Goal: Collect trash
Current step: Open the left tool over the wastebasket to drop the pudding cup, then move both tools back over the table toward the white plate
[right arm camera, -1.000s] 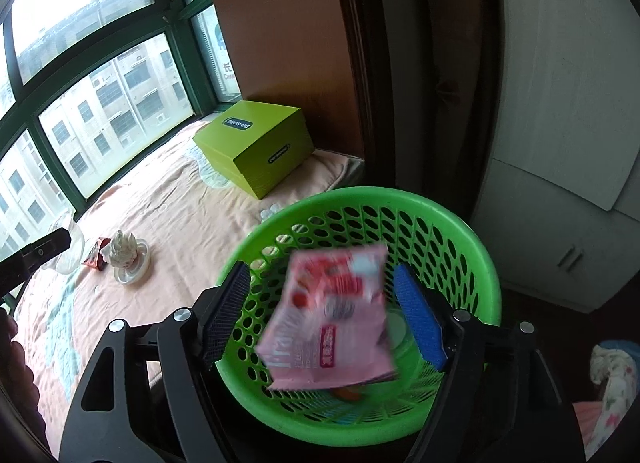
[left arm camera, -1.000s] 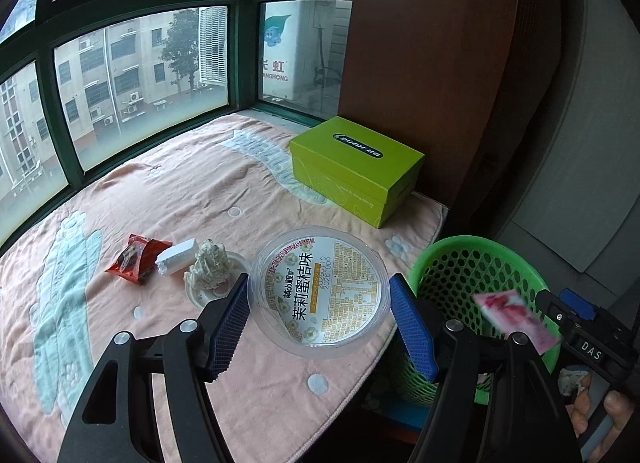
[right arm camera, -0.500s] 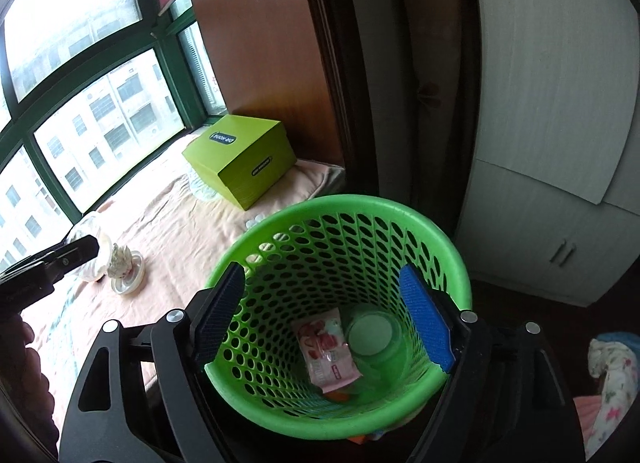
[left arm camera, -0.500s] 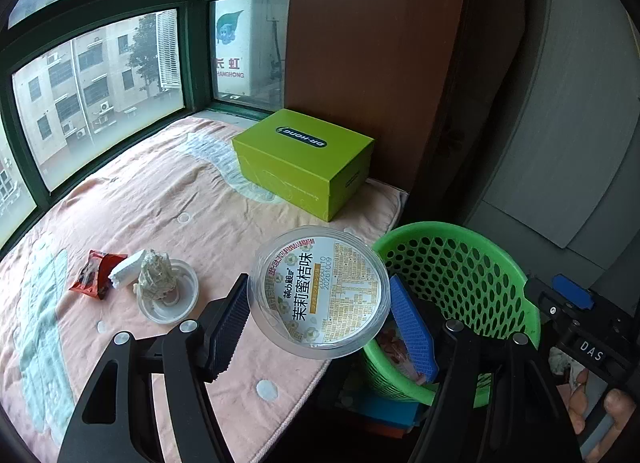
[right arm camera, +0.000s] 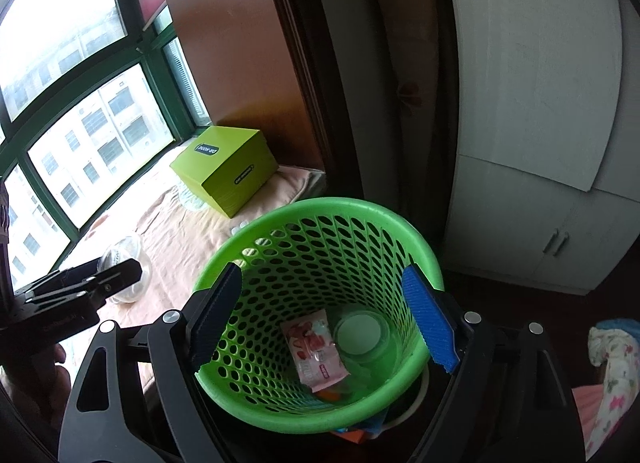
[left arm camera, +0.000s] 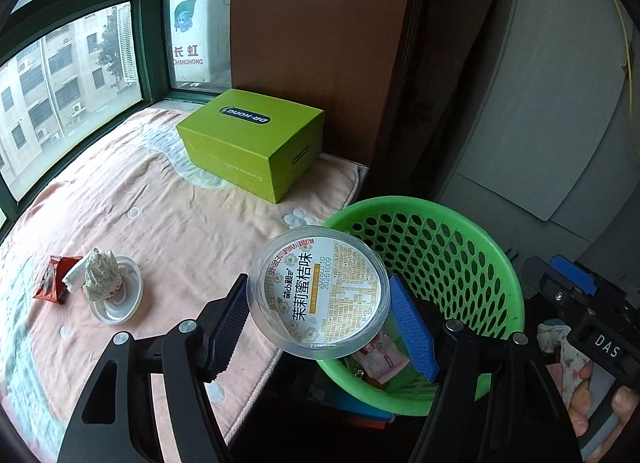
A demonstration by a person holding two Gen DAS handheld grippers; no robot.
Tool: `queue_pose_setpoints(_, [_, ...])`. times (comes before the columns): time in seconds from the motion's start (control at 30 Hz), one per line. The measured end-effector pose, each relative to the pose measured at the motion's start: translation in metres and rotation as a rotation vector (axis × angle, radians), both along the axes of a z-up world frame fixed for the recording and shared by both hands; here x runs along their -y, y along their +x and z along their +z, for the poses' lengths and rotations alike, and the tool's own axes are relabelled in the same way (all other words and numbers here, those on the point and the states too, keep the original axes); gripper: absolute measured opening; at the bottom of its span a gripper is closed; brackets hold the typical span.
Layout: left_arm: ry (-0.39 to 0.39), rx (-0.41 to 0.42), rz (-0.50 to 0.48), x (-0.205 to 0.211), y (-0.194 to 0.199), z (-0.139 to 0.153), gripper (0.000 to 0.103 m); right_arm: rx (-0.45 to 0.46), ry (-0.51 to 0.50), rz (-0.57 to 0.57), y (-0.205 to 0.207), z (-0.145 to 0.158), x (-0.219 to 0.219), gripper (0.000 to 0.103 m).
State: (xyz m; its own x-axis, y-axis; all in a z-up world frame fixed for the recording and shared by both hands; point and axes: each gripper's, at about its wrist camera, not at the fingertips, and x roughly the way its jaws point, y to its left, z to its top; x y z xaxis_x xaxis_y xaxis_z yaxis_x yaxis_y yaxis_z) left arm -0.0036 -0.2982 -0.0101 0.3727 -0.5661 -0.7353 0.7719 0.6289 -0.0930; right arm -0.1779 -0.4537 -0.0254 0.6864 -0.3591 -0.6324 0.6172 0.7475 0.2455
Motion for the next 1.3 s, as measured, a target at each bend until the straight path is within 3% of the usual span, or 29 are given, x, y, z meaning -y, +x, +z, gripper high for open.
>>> queue_pose_setpoints(0.2, [0.004,-0.034,-0.039,0.016,-0.007,-0.007,0.068,0.002,0.011,-0.022,-0.007,-0.002,0.007,0.082])
queue_pose_setpoints(0.33, [0.011,-0.032,-0.056,0.025,-0.012,-0.009,0.074,0.007,0.018,-0.032,-0.011,-0.003,0.011,0.082])
queue_pose_setpoints(0.7, [0.007,-0.028,-0.072,0.028,-0.019,-0.01,0.08,0.012,0.033,-0.026,-0.01,-0.005,0.014,0.082])
queue_pose_setpoints(0.97, [-0.006,-0.012,-0.001,0.001,-0.004,-0.003,0.083,0.005,0.027,0.016,0.002,-0.004,0.002,0.082])
queue_pose_setpoints(1.3, [-0.002,-0.008,0.158,-0.057,0.037,-0.001,0.085,-0.009,0.022,0.11,0.033,-0.004,-0.021,0.084])
